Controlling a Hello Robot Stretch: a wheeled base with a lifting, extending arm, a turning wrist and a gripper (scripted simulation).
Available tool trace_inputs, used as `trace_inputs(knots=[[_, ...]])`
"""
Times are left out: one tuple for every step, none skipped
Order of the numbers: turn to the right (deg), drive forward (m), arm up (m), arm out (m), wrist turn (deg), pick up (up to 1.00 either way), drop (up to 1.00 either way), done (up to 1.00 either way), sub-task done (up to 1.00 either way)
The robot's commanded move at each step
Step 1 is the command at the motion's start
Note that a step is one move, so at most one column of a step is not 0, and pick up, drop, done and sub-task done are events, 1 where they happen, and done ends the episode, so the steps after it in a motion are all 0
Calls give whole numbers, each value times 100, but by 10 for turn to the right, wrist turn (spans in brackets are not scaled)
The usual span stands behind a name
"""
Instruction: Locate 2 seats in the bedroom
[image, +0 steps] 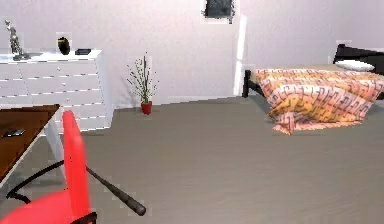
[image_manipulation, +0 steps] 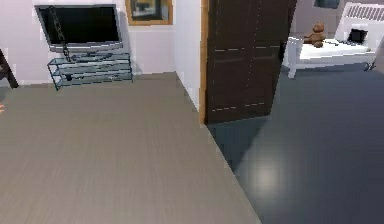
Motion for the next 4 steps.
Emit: trace_inputs(knots=[[0, 100, 0, 0, 0, 0, 0, 0, 0], [60, 0, 0, 0, 0, 0, 0, 0, 0], [0, 30, 0, 0, 0, 0, 0, 0, 0], [-450, 0, 0, 0, 0, 0, 0, 0, 0]])
